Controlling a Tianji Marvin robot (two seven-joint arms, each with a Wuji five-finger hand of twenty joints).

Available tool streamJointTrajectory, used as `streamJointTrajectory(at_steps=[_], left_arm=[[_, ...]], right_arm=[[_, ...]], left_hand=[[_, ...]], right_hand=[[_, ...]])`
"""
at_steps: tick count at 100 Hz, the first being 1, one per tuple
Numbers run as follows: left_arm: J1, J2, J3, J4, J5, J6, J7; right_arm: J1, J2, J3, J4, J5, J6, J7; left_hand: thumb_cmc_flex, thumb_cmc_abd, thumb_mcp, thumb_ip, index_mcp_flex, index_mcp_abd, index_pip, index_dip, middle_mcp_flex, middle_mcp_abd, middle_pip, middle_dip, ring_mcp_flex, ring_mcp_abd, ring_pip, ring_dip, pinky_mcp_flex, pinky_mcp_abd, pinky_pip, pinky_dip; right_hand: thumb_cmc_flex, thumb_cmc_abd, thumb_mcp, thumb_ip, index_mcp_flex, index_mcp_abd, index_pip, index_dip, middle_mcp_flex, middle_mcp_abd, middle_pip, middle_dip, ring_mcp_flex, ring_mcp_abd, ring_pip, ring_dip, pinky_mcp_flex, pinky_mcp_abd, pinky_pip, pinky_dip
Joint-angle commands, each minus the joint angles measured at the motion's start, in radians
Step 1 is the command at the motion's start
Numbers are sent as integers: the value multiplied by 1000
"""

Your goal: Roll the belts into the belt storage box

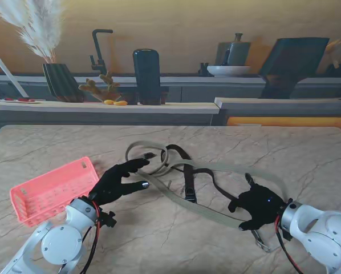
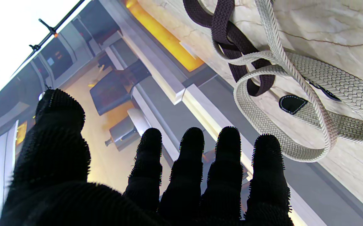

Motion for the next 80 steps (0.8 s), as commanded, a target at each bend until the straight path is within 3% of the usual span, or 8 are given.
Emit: streamJointTrajectory(at_steps=[1,13,42,68,71,80], left_arm=[[11,-2,0,-2,0,4,5],[11,-5,3,2,6,-1,20],[10,-5,4,7,6,-8,22],[2,-4,8,13,-4,5,10],[2,-4,9,13,-4,4,10],[2,-4,9,14,-3,-1,10]], right_arm=[[-3,4,-9,1,-13,-5,6],[-9,8,-14,-1,-91,-5,-14],[3,12,-41,33,-167,34,-60],[28,15,-65,58,-164,53,-24],[32,16,-69,63,-161,54,-22],[44,17,-81,77,-149,54,-12]], left_hand=[[20,33,-25,17,21,-20,7,16,17,-8,17,20,20,-10,14,21,3,2,23,20],[22,33,-32,18,27,-26,12,20,26,-13,22,25,30,-11,23,27,6,8,34,25],[30,41,-44,19,28,-27,18,26,34,-13,27,30,36,-12,28,35,5,9,45,28],[37,46,-53,20,34,-25,21,29,37,-9,28,33,38,-9,31,38,4,9,48,28],[37,46,-55,20,35,-26,22,29,38,-9,28,33,38,-7,31,39,5,7,49,29],[40,47,-58,20,38,-26,22,30,41,-9,29,34,39,-7,33,40,7,5,50,28]], right_hand=[[16,-49,43,11,13,15,8,12,-3,-11,25,15,26,-19,36,22,13,-13,38,26],[5,-54,64,9,21,15,14,14,-3,-13,46,26,28,-21,76,44,24,-23,64,35],[18,-45,68,6,71,17,37,20,31,-8,89,45,49,-12,136,72,42,-26,103,47],[47,-41,61,-5,126,-20,83,29,77,-21,134,59,73,-15,191,99,51,-25,128,44],[72,-47,44,-31,128,-38,134,-19,89,-26,142,59,79,-16,199,105,52,-23,136,35],[127,-56,11,-57,124,-95,291,-126,132,-42,164,60,100,-22,220,117,57,-23,148,20]])
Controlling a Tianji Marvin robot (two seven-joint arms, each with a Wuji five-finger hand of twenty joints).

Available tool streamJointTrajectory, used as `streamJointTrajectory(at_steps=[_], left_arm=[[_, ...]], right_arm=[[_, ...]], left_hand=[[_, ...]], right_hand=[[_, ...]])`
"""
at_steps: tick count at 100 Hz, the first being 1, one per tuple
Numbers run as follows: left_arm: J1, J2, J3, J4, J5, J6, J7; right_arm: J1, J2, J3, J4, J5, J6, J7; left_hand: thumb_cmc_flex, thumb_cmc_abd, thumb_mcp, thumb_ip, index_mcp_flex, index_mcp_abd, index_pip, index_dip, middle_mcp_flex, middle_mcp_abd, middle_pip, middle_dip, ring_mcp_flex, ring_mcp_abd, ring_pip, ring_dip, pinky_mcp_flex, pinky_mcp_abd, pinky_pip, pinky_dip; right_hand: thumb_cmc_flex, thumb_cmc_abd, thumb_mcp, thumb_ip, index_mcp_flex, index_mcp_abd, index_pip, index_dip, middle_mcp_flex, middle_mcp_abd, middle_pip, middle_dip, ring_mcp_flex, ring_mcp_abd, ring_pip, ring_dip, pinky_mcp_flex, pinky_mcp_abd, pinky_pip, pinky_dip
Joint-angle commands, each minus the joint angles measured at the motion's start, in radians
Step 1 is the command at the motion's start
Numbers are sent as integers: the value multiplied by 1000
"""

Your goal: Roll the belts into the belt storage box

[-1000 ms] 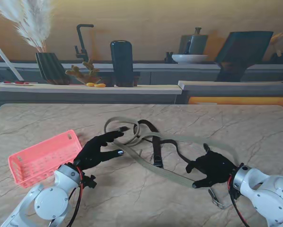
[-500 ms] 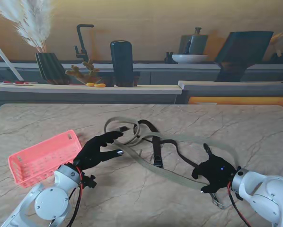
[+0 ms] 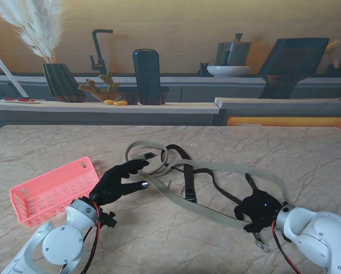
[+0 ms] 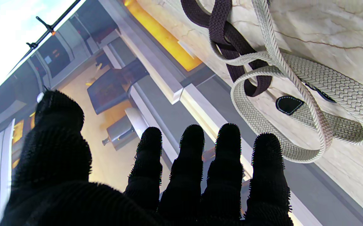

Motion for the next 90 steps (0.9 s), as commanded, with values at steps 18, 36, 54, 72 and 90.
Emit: streamJointTrajectory(at_steps=[18,36,54,72,90], left_arm=[[1,-3,7,7,-3,-3,-3],[-15,-2,28,15,-7,6,-11],[-44,-5,68,36,-2,10,-1],[-102,-14,145,78,-33,22,6],[-160,-12,217,120,-49,29,-25]], right_arm=[[35,3,-34,35,34,-1,37],[54,5,-51,50,51,-5,57],[54,4,-46,46,103,-10,78],[49,3,-32,24,162,-21,110],[58,2,-33,17,337,-5,174]], left_hand=[[33,24,-28,20,33,-25,25,11,16,-9,15,8,17,-10,12,19,3,5,29,16],[41,29,-32,21,37,-25,30,15,15,-10,17,10,12,-11,13,20,5,-2,35,16],[53,29,-34,21,45,-24,41,22,17,-11,23,14,5,-18,14,20,12,-14,49,17],[71,26,-32,21,52,-18,58,31,1,-6,27,17,-29,-21,10,16,-2,-48,49,5],[84,23,-29,21,34,-16,68,35,-42,-7,31,16,-75,-31,5,3,-27,-96,22,-32]], right_hand=[[102,-35,-44,-40,27,-109,223,-126,95,-31,50,15,58,-15,54,31,16,4,56,-4],[193,54,-67,-36,113,-135,280,-137,163,-47,73,12,82,-14,83,41,23,8,66,-8],[195,71,-62,-34,109,-125,290,-127,163,-46,84,18,80,-15,88,42,15,10,64,-11],[203,86,-58,-36,105,-118,295,-113,157,-45,97,27,74,-19,88,42,5,14,57,-16],[213,95,-60,-41,104,-105,296,-96,150,-35,108,36,71,-18,85,41,0,18,47,-20]])
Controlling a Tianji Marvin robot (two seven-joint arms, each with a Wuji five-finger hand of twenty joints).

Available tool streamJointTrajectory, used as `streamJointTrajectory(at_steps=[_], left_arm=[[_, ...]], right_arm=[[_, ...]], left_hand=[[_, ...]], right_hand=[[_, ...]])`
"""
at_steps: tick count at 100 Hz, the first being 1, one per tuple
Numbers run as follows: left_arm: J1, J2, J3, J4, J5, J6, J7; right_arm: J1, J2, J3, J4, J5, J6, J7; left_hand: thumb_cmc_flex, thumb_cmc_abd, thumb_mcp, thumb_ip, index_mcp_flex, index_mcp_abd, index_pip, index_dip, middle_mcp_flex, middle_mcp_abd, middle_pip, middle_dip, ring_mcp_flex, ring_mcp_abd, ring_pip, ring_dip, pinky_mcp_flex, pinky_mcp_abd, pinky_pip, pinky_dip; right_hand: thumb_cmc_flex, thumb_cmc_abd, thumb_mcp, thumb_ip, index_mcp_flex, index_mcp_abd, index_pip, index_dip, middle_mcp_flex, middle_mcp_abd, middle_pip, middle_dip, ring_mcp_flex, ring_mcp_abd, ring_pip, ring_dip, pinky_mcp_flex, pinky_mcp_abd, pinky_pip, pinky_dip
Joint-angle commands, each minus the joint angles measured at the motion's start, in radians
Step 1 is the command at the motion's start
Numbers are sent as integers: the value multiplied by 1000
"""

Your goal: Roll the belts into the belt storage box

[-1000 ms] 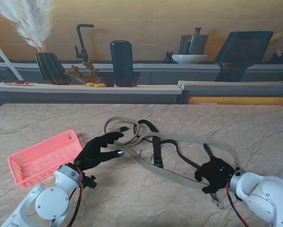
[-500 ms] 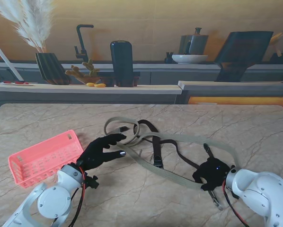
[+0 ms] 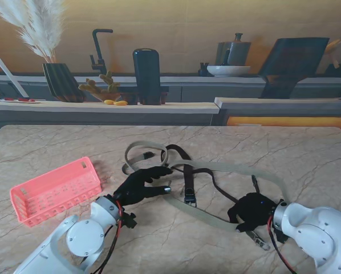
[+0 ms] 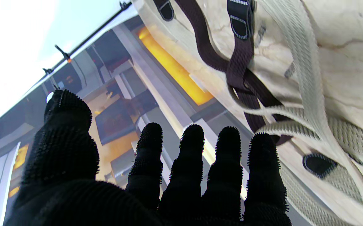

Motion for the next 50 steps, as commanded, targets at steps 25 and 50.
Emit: streamJointTrajectory(at_steps=[25,50], left_arm=[[-53,-14,76,51,45,-12,3],[-67,-15,90,69,111,-38,37]], right_arm=[[31,-7,-34,10,280,67,17],[60,-33,-93,38,577,205,-2]], left_hand=[[41,0,-5,23,-33,-16,42,12,-94,-14,25,-3,-88,-51,-16,-28,-49,-86,-46,-54],[-109,-82,314,-6,-65,-22,68,-4,-125,-21,28,-39,-99,-91,-45,-86,-60,-114,-66,-83]], right_hand=[[56,61,21,-34,34,-14,66,33,22,21,47,24,17,-14,7,17,-6,1,21,-4],[64,54,41,-40,43,33,65,34,21,59,81,34,18,11,49,34,-2,8,39,8]])
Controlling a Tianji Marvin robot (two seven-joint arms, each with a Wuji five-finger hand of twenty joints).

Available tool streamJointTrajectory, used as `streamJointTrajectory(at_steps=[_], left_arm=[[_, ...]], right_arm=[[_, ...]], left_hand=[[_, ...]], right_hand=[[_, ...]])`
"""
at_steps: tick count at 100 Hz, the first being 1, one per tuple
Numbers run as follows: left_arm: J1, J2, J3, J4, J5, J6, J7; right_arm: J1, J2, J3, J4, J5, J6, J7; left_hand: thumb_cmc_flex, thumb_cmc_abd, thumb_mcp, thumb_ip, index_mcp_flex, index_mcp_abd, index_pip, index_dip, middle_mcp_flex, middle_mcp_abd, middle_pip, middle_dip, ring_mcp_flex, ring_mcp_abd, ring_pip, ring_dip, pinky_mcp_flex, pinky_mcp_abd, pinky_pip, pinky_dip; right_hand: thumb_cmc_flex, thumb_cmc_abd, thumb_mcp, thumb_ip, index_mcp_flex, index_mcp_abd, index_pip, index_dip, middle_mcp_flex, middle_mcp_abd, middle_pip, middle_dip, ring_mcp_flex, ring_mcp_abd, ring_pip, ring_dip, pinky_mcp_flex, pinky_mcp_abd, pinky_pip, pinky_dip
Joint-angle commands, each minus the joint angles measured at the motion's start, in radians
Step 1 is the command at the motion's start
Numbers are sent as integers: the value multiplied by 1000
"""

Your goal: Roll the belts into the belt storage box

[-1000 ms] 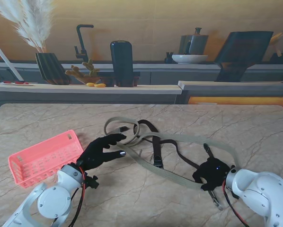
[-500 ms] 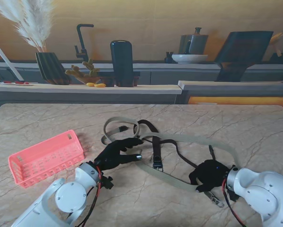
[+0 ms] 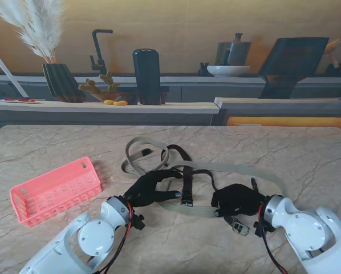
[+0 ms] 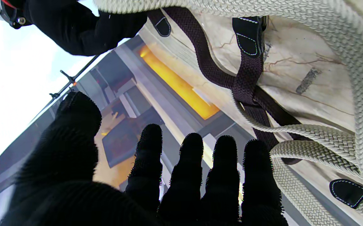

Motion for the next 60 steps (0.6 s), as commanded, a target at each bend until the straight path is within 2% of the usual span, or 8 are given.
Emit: streamJointTrajectory(at_steps=[1,6,8,14,25,40,60], left_arm=[[4,-4,-6,-1,41,-14,2],[7,-4,-13,0,78,-23,28],[8,-5,-14,2,90,-29,43],[12,-9,-18,5,115,-46,76],[18,-11,-21,5,157,-63,112],[16,-9,-15,7,179,-68,119],[-1,-15,11,22,185,-46,137]], right_arm=[[3,-25,-16,-3,22,8,-25],[3,-33,-28,-3,71,29,-45],[3,-37,-32,-3,89,36,-52],[3,-48,-46,-7,146,66,-79],[-2,-71,-67,-22,249,137,-127],[-13,-100,-89,-53,385,223,-185],[-4,-129,-123,-63,471,258,-265]], left_hand=[[-48,-33,92,-7,-39,-23,35,-2,-16,-21,13,-21,-5,-49,-29,-36,-10,-53,-14,-16],[-53,-44,96,-8,-29,-25,48,4,2,-24,23,-23,14,-54,-25,-44,5,-54,-8,-13],[-77,-60,146,-14,-25,-21,58,7,13,-25,31,-33,25,-53,-15,-62,13,-50,1,-8],[-95,-81,186,-17,-13,-17,70,9,37,-27,36,-40,48,-56,-6,-72,24,-41,20,1],[-112,-85,203,-21,-9,-13,80,11,53,-36,50,-39,66,-57,8,-71,35,-30,32,6],[-130,-82,210,-25,-21,-8,78,7,44,-37,56,-43,59,-55,16,-72,29,-2,33,7],[-123,-79,220,-27,-31,-6,81,4,50,-34,71,-39,70,-48,35,-62,31,15,61,22]], right_hand=[[41,52,33,-30,44,-11,65,21,21,38,35,18,18,-4,37,19,-1,2,41,8],[41,50,38,-31,46,-7,65,21,24,43,40,18,22,0,44,21,1,3,47,11],[40,50,39,-32,47,-5,65,20,25,44,42,18,23,0,46,21,3,2,50,12],[38,46,47,-33,51,6,65,18,28,51,52,19,31,5,61,24,9,7,65,16],[38,37,67,-37,58,30,69,12,35,74,76,20,47,20,92,27,23,14,98,20],[36,32,92,-46,64,57,73,8,38,94,100,21,54,36,125,30,26,16,142,20],[34,33,99,-49,63,62,75,9,37,99,113,23,57,38,138,30,25,15,167,19]])
